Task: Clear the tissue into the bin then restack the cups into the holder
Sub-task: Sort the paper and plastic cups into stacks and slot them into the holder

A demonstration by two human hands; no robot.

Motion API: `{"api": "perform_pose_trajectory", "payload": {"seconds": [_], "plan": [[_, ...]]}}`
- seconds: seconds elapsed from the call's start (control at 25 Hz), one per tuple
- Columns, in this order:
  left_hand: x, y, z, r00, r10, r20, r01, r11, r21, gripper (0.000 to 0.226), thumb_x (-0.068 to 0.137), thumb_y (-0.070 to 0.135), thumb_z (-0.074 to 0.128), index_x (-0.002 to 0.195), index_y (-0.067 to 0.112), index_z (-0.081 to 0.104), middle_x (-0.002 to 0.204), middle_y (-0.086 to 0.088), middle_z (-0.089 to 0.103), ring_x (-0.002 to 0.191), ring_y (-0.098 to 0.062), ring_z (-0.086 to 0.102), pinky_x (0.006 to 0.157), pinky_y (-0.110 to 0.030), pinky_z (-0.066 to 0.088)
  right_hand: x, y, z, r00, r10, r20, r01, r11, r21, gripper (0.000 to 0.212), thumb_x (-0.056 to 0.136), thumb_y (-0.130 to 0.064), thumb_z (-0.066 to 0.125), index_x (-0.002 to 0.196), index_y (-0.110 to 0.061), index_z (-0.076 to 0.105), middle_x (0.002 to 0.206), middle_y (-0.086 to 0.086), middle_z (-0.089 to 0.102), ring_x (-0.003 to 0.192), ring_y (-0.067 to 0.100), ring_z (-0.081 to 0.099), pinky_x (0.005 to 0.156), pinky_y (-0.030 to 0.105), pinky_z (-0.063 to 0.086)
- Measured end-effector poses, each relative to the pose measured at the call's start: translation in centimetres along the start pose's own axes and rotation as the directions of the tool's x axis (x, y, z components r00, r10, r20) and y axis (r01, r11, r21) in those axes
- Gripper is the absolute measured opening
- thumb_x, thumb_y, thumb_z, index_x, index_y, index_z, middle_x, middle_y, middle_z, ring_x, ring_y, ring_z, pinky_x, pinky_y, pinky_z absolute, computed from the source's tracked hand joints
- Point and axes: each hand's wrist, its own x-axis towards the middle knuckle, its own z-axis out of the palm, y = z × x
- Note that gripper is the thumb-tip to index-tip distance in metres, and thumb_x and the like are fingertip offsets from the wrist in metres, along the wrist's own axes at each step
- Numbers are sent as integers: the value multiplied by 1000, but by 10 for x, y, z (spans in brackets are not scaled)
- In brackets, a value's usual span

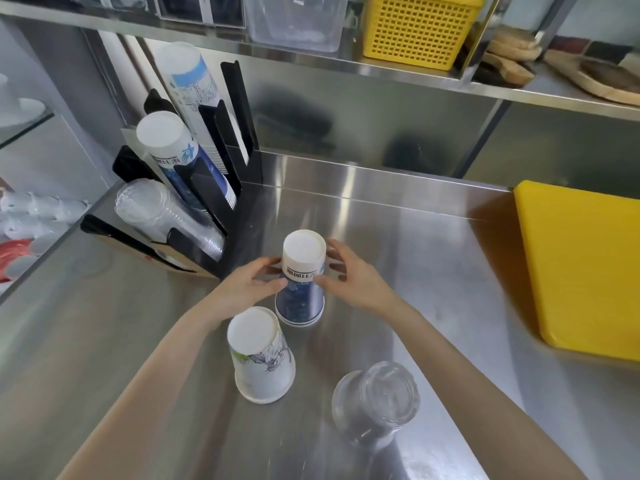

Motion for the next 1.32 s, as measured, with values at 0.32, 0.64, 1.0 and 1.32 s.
{"api": "perform_pose_trajectory", "payload": {"seconds": [0.32,0.64,1.0,1.32], "plan": [[24,-18,0,981,-113,155,113,994,11,80,61,26,75,131,15,37,132,-9,51,116,-20,54,101,-37,44,15,-1,14,999,-47,14,47,999,5,82,69,-16,75,135,-20,27,138,1,45,120,16,46,94,22,35],[26,-13,11,992,-41,122,39,999,13,78,59,23,73,128,13,39,126,-4,54,117,-20,52,94,-30,45,10,-2,10,993,-64,-99,63,998,-18,67,69,-21,75,125,-16,41,128,6,55,115,24,53,99,39,45],[-19,44,0,992,120,-45,-125,985,-118,79,69,23,75,134,24,30,137,-2,45,117,-17,52,97,-30,42,-41,-63,-37,938,-238,-251,247,969,7,68,70,-20,75,127,-20,40,126,-1,57,100,9,51,85,21,40],[-79,75,-30,958,245,-148,-248,969,-3,65,78,26,66,132,31,29,132,5,46,112,-14,54,96,-27,45,-91,-125,-38,892,-371,-261,384,924,-1,68,72,-20,74,130,-19,36,136,1,50,121,19,49,102,37,43]]}}
